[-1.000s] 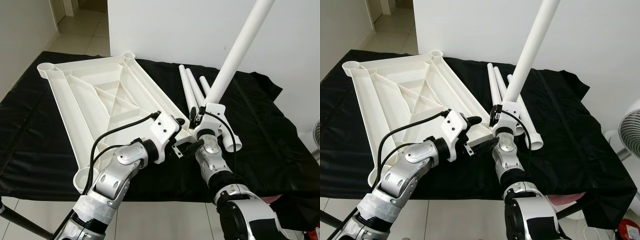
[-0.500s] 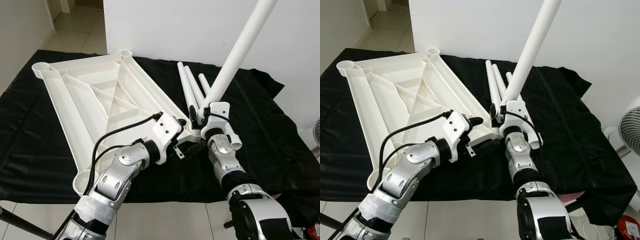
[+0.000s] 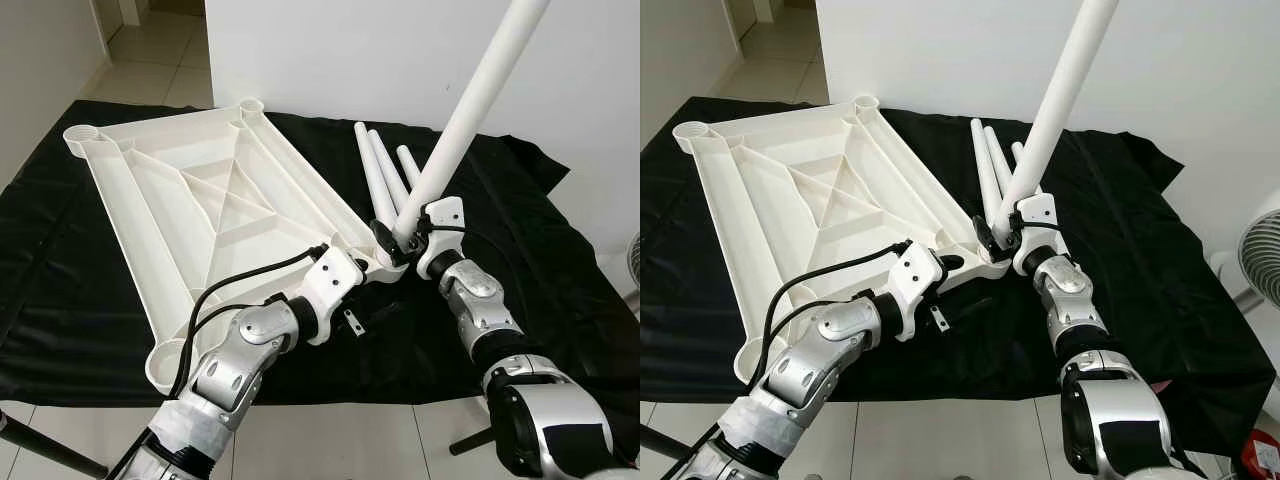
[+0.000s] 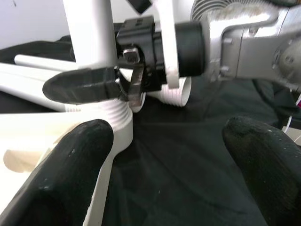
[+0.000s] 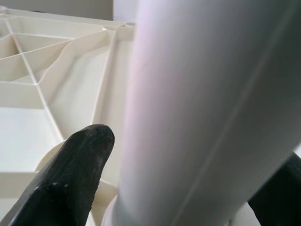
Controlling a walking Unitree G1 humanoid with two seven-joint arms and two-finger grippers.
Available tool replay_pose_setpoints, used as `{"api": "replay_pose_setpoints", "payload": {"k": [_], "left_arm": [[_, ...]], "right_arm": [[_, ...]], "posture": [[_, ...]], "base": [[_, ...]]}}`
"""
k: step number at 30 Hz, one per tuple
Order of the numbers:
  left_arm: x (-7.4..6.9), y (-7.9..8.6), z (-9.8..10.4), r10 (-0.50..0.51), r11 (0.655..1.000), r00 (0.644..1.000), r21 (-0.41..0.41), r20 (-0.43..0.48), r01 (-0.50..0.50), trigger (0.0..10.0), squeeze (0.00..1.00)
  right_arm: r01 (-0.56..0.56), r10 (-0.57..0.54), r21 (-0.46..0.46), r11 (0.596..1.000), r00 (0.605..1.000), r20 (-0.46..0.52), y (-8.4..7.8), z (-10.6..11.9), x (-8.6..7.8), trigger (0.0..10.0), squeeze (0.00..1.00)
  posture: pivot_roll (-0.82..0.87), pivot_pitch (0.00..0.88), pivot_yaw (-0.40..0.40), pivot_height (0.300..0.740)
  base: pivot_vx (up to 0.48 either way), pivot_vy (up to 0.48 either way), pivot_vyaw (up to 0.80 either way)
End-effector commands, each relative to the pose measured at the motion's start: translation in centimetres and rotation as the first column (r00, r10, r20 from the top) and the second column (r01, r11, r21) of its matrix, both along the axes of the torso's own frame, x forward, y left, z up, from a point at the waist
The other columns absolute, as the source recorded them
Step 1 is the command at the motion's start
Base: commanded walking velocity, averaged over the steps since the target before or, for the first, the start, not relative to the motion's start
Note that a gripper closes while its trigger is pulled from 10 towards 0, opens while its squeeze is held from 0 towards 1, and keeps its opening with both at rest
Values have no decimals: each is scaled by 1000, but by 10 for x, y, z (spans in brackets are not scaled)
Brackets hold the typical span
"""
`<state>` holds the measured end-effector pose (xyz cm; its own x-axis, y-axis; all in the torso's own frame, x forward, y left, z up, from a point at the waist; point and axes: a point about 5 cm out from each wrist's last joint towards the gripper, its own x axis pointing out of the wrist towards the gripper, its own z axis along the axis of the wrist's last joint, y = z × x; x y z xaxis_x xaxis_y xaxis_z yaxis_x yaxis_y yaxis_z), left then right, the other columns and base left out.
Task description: Building children table
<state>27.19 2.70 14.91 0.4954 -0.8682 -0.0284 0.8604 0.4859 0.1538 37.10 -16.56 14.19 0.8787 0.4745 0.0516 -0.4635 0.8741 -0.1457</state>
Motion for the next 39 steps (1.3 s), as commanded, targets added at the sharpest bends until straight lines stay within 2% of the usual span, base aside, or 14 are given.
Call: {"api": "replay_pose_setpoints", "payload": {"k": [1, 2, 3, 4, 5, 6, 16, 17, 24, 27, 29, 30, 32, 39], "left_arm": [[-1, 0, -8, 1, 1000, 1000, 22, -17, -1, 10000, 0], [0, 0, -8, 3, 1000, 1000, 23, -18, -3, 10000, 0], [0, 0, -8, 5, 1000, 1000, 23, -18, -5, 10000, 0], [1, 0, -8, 6, 1000, 1000, 23, -17, -6, 10000, 0], [1, 1, -8, 8, 1000, 1000, 23, -16, -8, 10000, 0], [1, 1, -8, 10, 1000, 1000, 25, -15, -10, 10000, 0], [1, 0, -8, 8, 1000, 1000, 20, -11, -8, 10000, 0], [1, 0, -9, 7, 1000, 1000, 19, -9, -7, 10000, 0], [1, -1, -8, 3, 1000, 1000, 15, -3, -2, 10000, 0], [1, -1, -8, 1, 1000, 1000, 14, -1, -1, 10000, 0], [1, -1, -8, 1, 1000, 1000, 12, 0, -1, 10000, 0], [1, -1, -8, 1, 1000, 1000, 12, 0, -1, 10000, 0], [2, 0, -8, 4, 1000, 1000, 11, -1, -4, 10000, 0], [3, 3, -10, 6, 1000, 1000, 15, 0, -6, 10000, 0]], "right_arm": [[-31, 31, -14, 999, 999, -30, -2, -2, 0, 9922, 0], [-39, 38, -15, 999, 999, -37, -2, -3, 0, 9922, 0], [-53, 52, -23, 998, 997, -50, -2, -6, -1, 5451, 0], [-67, 66, -27, 997, 996, -59, -1, -8, -2, 5451, 0], [-78, 76, -22, 997, 995, -72, -2, -10, -3, 1098, 0], [-82, 80, -23, 996, 994, -79, -2, -12, -4, 0, 0], [-80, 79, 0, 997, 988, -129, -5, -21, -7, 0, 0], [-72, 72, 5, 997, 988, -137, -5, -23, -8, 10000, 0], [-19, 28, 52, 998, 984, -175, 0, -33, -10, 10000, 0], [76, -70, 32, 997, 983, -172, -2, -35, -8, 10000, 0], [216, -203, 54, 975, 962, -181, -3, -38, -7, 10000, 0], [216, -203, 54, 975, 962, -181, -3, -38, -7, 10000, 0], [324, -301, 101, 941, 934, -191, 0, -39, -7, 10000, 0], [417, -386, 169, 893, 903, -192, 23, -44, -16, 10000, 0]], "posture": [[32, 0, -83, 740], [32, 0, -83, 740], [36, 0, -86, 740], [36, 0, -86, 740], [37, 0, -88, 740], [38, 0, -89, 740], [36, 0, -89, 740], [35, 0, -89, 740], [34, 0, -90, 740], [34, 0, -90, 740], [29, 0, -94, 740], [29, 0, -94, 740], [28, 0, -94, 740], [22, 0, -89, 740]], "base": [[0, 0, 0], [0, 0, 0], [0, 0, 0], [0, 0, 0], [0, 0, 0], [0, 0, 0], [0, 0, 0], [0, 0, 0], [0, 0, 0], [0, 0, 0], [0, 0, 0], [0, 0, 0], [0, 0, 0], [0, 0, 0]]}}
